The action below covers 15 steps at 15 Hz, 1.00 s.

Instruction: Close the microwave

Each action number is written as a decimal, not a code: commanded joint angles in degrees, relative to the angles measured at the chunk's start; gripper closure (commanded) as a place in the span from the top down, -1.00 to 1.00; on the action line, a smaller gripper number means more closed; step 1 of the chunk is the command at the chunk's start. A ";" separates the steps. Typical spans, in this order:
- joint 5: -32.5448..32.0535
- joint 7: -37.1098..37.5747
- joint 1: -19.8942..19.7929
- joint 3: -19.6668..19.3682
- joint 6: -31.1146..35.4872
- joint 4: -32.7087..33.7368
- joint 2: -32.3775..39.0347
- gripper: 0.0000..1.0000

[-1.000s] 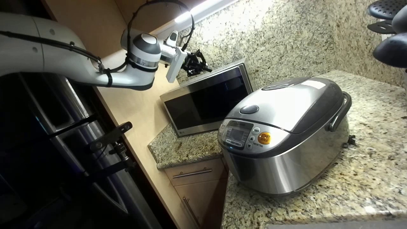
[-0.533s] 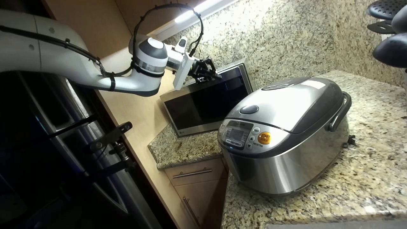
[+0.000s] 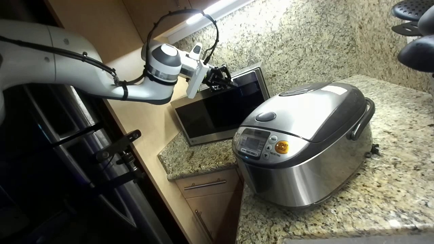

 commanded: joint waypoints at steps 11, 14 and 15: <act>3.88 -10.38 -2.96 2.91 -1.73 25.01 15.02 -1.00; 3.78 -11.63 -3.33 3.15 0.05 27.51 16.70 -1.00; 3.66 -11.99 -3.37 3.09 0.32 28.20 17.22 -1.00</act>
